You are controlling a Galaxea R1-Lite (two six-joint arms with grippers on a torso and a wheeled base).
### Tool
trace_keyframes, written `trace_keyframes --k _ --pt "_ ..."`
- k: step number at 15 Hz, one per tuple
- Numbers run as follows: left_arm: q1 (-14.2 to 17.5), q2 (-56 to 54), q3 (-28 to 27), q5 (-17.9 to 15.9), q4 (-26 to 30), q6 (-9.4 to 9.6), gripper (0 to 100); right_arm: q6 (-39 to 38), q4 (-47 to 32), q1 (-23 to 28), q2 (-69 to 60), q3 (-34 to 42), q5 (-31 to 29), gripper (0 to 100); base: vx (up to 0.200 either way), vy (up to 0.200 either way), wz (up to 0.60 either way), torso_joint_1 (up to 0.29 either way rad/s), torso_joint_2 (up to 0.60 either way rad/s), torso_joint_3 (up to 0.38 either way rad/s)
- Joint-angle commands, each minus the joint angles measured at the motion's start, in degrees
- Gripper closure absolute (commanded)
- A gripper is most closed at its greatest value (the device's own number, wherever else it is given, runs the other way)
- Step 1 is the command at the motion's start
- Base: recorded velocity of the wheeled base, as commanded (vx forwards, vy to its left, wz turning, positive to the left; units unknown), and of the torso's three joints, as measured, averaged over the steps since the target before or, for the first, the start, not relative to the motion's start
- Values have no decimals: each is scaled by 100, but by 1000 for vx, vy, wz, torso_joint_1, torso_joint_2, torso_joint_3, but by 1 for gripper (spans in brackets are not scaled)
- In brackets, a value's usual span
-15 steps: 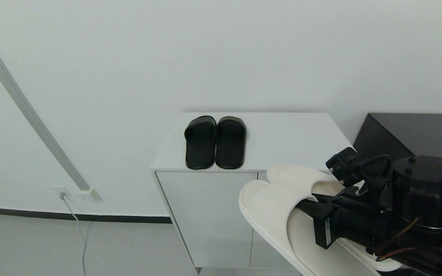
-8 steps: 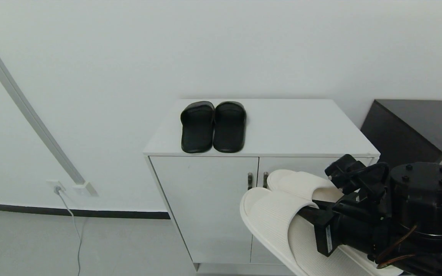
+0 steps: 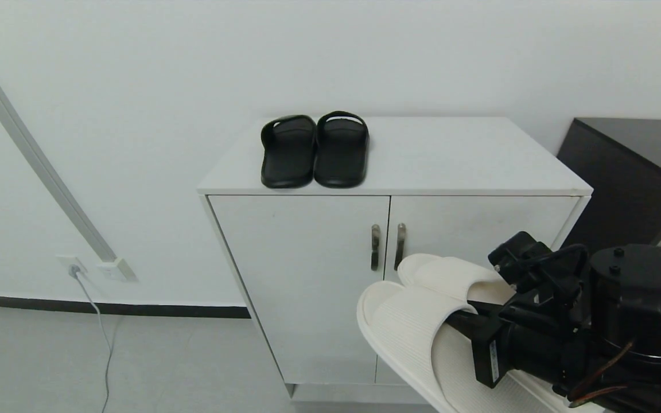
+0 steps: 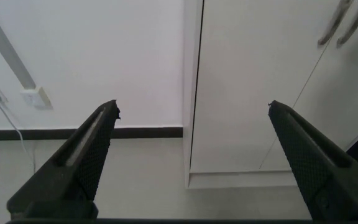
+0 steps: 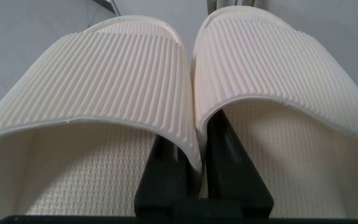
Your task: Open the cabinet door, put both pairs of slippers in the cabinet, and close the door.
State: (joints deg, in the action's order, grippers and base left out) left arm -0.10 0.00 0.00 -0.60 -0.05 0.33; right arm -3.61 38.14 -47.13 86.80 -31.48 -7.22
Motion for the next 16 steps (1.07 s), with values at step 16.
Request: trace_keyframes --k 16 --pt "1 0 0 -11 5 46 0 106 0 -51 -14 36 1 100 0 0 0 -110 467 353"
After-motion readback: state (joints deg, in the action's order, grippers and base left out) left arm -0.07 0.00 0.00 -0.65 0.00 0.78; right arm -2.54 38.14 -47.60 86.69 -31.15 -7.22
